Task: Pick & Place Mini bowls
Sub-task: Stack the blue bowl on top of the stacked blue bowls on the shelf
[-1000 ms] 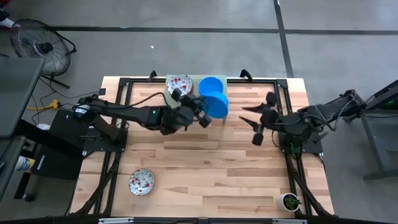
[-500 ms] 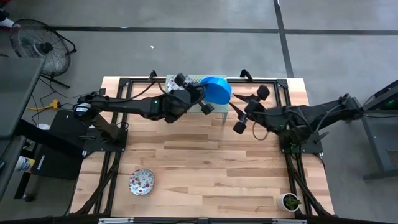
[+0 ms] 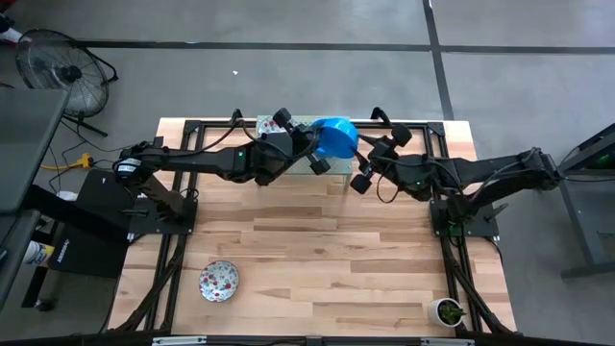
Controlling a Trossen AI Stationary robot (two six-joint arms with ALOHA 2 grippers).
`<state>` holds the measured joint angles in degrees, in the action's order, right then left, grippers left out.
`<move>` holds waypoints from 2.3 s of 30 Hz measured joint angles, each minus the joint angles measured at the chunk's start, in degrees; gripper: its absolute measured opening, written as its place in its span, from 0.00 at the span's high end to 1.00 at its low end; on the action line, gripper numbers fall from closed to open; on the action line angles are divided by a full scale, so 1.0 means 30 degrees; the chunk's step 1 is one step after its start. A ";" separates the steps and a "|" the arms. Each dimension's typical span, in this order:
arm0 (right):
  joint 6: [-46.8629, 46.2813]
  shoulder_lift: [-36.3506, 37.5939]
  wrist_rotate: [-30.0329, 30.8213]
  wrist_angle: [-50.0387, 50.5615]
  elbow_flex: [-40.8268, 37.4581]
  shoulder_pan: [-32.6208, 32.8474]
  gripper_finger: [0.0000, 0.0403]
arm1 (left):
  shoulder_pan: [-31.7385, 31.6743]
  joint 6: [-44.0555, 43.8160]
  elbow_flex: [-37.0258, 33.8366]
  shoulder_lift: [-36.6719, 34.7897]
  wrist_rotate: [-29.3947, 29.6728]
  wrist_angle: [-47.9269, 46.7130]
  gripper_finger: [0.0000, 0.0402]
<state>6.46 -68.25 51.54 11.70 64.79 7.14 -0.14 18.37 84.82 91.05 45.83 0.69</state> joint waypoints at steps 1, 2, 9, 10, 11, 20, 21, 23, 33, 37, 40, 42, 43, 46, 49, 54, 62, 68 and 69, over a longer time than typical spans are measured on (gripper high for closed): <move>0.0000 0.0000 0.0023 0.0005 0.0000 -0.0138 0.64 | 0.0000 0.0122 0.0000 0.0000 -0.0153 0.0000 1.00; 0.0000 0.0000 0.0069 0.0000 0.0000 -0.0261 0.64 | 0.0000 0.0268 -0.0002 0.0000 -0.0286 -0.0005 1.00; 0.0087 0.0007 -0.0029 0.0022 0.0000 -0.0666 0.70 | 0.0000 0.0516 -0.0007 0.0000 -0.0767 -0.0007 1.00; 0.0087 0.0007 -0.0015 0.0022 0.0000 -0.0666 0.72 | 0.0000 0.0588 -0.0007 0.0000 -0.0811 -0.0007 1.00; 0.0087 0.0007 0.0010 0.0022 0.0000 -0.0666 0.74 | 0.0000 0.0729 -0.0007 0.0000 -0.0817 -0.0007 1.00; 0.0435 0.0036 0.0522 0.0058 0.0007 -0.0731 0.98 | 0.0007 0.1223 -0.0022 0.0000 -0.0879 -0.0372 0.99; 0.0466 0.0036 0.0499 0.0058 0.0007 -0.0731 0.98 | 0.0007 0.1223 -0.0022 0.0000 -0.0917 -0.0369 0.99; 0.0452 0.0036 0.0532 0.0085 0.0000 -0.0731 0.98 | 0.0032 0.1224 -0.0022 -0.0001 -0.1013 -0.0370 0.97; 0.0429 0.0023 -0.0674 0.0647 0.0007 -0.0732 1.00 | 0.0124 0.4251 -0.0022 -0.0019 -0.3187 -0.0091 0.69; 0.0134 -0.0109 -0.2315 0.0893 -0.0051 -0.1035 1.00 | 0.0148 0.5464 -0.0015 0.0029 -0.3536 -0.0026 0.57; -0.0709 -0.0041 -0.2878 0.0978 -0.0032 -0.1566 1.00 | 0.0080 0.6368 -0.0015 -0.0442 -0.3121 -0.0231 0.52; -0.1008 -0.0021 -0.3296 0.1266 -0.0005 -0.1980 1.00 | 0.0088 0.6989 -0.0015 -0.1004 -0.2770 -0.0359 0.51; -0.1134 -0.0015 -0.3650 0.1591 0.0071 -0.2279 1.00 | 0.0095 0.7286 -0.0015 -0.1317 -0.2419 -0.0625 0.51; -0.2219 -0.0015 -0.5350 0.3119 0.0751 -0.3435 1.00 | 0.0055 0.7677 -0.0015 -0.2347 -0.1329 -0.1789 0.51; -0.3092 0.0015 -0.6812 0.4418 0.1368 -0.4944 1.00 | 0.0045 0.7712 0.0002 -0.3454 -0.1025 -0.3309 0.51; -0.4323 -0.0050 -1.0746 0.5636 0.2125 -0.8119 1.00 | 0.0064 0.6088 0.0007 -0.5151 -0.1220 -0.7040 0.51; -0.5208 -0.2183 -1.5981 0.7427 0.4017 -1.1804 1.00 | 0.0051 0.3596 -0.2420 -0.7125 -0.1404 -0.8300 0.51; -0.5011 -0.5510 -1.7740 1.0053 0.7571 -1.2910 1.00 | 0.0054 0.1793 -0.5235 -0.8570 -0.1501 -0.7070 0.51; -0.4995 -0.6063 -1.8180 1.0475 0.8228 -1.3092 1.00 | 0.0057 0.1606 -0.5680 -0.8897 -0.1504 -0.6983 0.51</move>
<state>-8.53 -86.44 -3.00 43.13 89.48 -32.13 0.03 23.19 67.78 64.35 41.31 -20.26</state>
